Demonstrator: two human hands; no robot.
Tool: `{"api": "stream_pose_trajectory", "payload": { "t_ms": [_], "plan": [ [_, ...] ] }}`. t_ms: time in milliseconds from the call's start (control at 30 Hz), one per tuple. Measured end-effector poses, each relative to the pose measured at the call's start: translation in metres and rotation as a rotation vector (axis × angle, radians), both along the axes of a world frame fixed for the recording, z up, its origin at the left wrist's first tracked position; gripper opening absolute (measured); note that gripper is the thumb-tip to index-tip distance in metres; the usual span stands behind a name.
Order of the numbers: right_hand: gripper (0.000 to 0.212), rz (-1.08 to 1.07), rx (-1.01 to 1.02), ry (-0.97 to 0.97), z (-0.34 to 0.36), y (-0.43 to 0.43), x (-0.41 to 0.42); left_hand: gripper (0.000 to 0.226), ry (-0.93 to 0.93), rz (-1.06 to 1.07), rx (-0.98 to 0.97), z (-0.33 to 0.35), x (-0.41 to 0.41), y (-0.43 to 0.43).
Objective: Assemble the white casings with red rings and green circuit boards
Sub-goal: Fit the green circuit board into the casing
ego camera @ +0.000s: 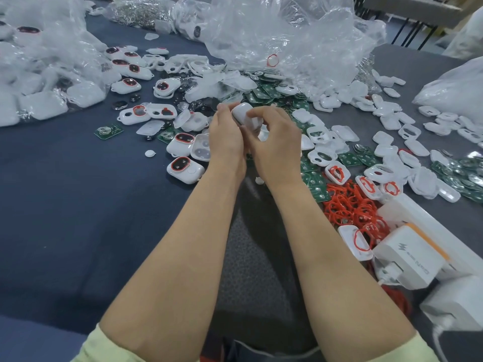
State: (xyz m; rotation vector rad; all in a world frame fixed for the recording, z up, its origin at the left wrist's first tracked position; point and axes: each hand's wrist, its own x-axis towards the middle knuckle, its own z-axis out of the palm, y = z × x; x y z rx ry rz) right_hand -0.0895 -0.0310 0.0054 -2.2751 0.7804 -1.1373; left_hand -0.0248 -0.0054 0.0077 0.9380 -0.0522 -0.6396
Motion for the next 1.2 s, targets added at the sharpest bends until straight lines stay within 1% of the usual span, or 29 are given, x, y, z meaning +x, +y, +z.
{"api": "stream_pose_trajectory", "payload": {
  "t_ms": [167, 267, 333, 500, 600, 700, 767, 833, 900, 967, 1067, 1200],
  "plan": [
    [0.018, 0.006, 0.015, 0.003, -0.001, 0.000, -0.001, 0.030, -0.016, -0.009, 0.000, 0.000, 0.000, 0.000],
    [0.016, 0.008, 0.031, 0.000, 0.000, 0.001, -0.001, 0.017, -0.126, -0.011, 0.042, -0.004, -0.003, 0.001],
    [0.015, 0.003, 0.040, -0.005, 0.000, 0.001, -0.001, 0.012, -0.166, -0.008, 0.054, -0.007, -0.003, 0.002],
    [0.015, -0.014, 0.012, 0.043, -0.002, 0.006, 0.004, 0.018, -0.182, 0.015, 0.070, -0.007, 0.001, 0.006],
    [0.018, -0.018, 0.004, 0.078, -0.002, 0.008, 0.003, 0.017, -0.183, 0.031, 0.074, -0.005, 0.002, 0.008],
    [0.016, 0.024, 0.153, -0.008, 0.004, -0.001, -0.004, 0.016, -0.198, -0.021, 0.066, -0.002, 0.001, 0.010],
    [0.015, 0.036, 0.325, -0.075, 0.009, -0.013, -0.009, 0.017, -0.243, -0.123, 0.061, 0.001, -0.003, 0.011],
    [0.012, 0.074, 0.492, -0.081, 0.012, -0.025, -0.015, 0.019, -0.305, -0.224, 0.076, 0.001, -0.005, 0.011],
    [0.006, 0.154, 0.697, -0.121, 0.013, -0.034, -0.023, 0.020, -0.394, -0.288, 0.106, -0.001, -0.006, 0.011],
    [0.010, 0.226, 0.871, -0.206, 0.013, -0.040, -0.027, 0.021, -0.488, -0.318, 0.152, -0.002, -0.006, 0.011],
    [0.013, 0.252, 0.935, -0.273, 0.011, -0.041, -0.026, 0.025, -0.581, -0.301, 0.210, -0.004, -0.006, 0.010],
    [0.009, 0.243, 0.877, -0.268, 0.011, -0.036, -0.024, 0.028, -0.601, -0.274, 0.174, -0.003, -0.004, 0.011]
  ]
}}
